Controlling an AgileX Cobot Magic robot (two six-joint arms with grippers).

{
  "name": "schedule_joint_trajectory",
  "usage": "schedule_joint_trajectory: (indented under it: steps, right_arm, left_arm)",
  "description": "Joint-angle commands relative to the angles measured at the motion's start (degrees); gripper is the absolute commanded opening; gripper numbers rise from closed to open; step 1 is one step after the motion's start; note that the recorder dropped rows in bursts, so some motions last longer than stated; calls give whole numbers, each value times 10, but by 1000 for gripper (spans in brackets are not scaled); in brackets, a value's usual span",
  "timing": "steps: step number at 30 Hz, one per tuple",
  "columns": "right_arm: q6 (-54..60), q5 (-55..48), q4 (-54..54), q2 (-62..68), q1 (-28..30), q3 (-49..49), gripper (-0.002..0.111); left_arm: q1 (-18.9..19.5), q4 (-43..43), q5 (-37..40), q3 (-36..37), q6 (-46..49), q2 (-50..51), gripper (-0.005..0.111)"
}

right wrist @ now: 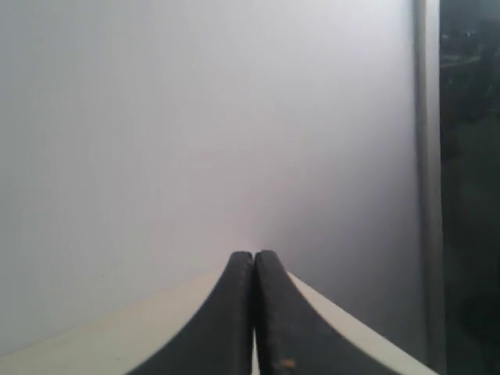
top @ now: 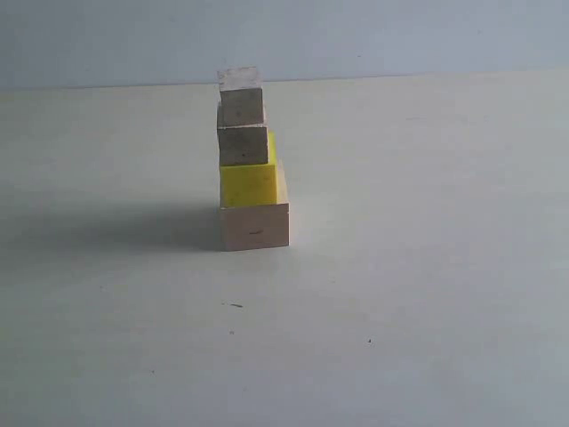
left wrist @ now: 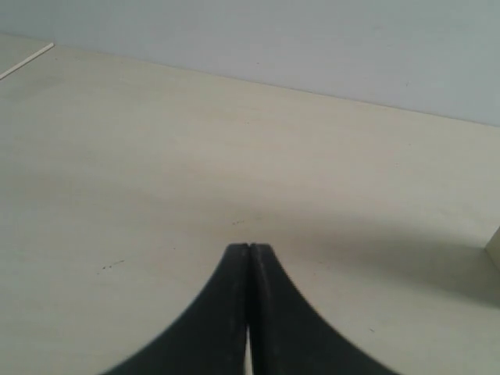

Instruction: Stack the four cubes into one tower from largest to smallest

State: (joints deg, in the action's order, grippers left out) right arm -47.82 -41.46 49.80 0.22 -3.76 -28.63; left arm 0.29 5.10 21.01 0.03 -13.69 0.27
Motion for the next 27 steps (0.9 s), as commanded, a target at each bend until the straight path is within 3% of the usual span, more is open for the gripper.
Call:
schedule_joint_trajectory:
  steps: [1,8,14,18,23,27]
  right_arm:
    - [-9,5,-50,-2,15,2,0]
    - [12,100,-129,-2,15,2,0]
    - [178,181,-297,-1,15,44,0]
    - [255,206,-379,-1,15,123,0]
    - [286,295,-393,-1,15,237,0]
    - [298,294,-366,-1,15,246,0]
  left_arm:
    - [-4,0,0,0,0,-3,0]
    - [-4,0,0,0,0,-3,0]
    - [-4,2,0,0,0,-3,0]
    - [-4,2,0,0,0,-3,0]
    - [-4,2,0,0,0,-3,0]
    - [-4,2,0,0,0,-3,0]
